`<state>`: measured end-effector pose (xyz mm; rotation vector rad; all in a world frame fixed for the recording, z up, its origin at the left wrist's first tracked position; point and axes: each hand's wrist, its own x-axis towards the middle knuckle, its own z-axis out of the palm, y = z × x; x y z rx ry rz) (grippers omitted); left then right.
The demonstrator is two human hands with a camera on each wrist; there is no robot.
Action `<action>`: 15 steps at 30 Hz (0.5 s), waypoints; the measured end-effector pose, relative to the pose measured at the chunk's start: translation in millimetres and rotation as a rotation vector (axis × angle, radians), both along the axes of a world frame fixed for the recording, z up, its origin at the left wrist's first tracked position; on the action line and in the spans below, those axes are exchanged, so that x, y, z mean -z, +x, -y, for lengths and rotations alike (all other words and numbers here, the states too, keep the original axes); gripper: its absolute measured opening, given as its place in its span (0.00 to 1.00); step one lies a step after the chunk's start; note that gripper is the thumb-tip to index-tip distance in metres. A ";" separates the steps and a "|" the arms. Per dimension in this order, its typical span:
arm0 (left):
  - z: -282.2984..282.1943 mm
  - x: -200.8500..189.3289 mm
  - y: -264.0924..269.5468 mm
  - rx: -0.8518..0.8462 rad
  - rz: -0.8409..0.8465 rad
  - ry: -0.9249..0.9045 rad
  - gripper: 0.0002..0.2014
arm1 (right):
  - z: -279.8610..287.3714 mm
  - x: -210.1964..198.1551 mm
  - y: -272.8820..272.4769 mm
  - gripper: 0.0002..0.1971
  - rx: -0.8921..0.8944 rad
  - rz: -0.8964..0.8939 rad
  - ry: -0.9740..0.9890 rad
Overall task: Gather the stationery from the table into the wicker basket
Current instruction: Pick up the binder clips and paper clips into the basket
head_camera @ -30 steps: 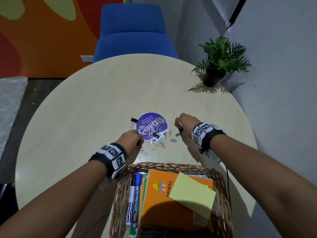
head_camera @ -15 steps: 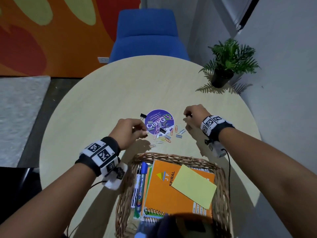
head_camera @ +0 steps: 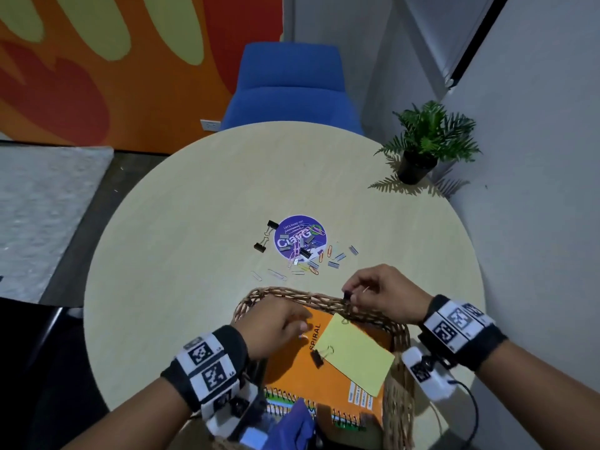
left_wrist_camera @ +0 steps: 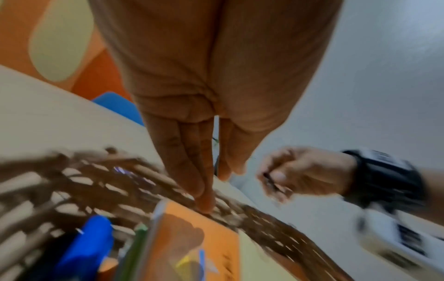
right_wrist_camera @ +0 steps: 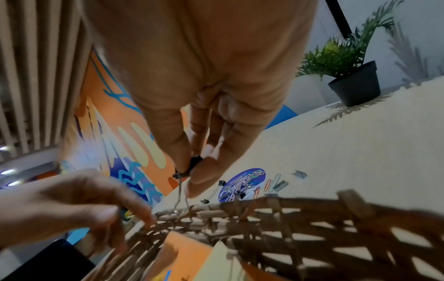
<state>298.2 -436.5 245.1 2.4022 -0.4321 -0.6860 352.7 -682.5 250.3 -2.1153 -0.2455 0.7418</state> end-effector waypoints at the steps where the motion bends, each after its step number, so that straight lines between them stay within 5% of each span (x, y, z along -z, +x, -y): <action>1: -7.8 -1.6 5.2 -0.061 0.040 0.002 0.14 | 1.0 -0.8 -5.1 0.07 -0.011 -0.015 0.013; 6: -66.2 16.4 63.0 -0.292 0.228 0.155 0.07 | 2.8 8.2 -22.0 0.11 -0.156 -0.034 -0.092; 10: -89.3 52.5 95.8 -0.113 0.100 0.346 0.11 | 4.8 7.0 -8.6 0.13 0.047 0.142 -0.183; 15: -82.2 86.9 103.0 -0.042 0.164 0.290 0.10 | 10.5 15.0 39.2 0.11 0.182 0.199 -0.262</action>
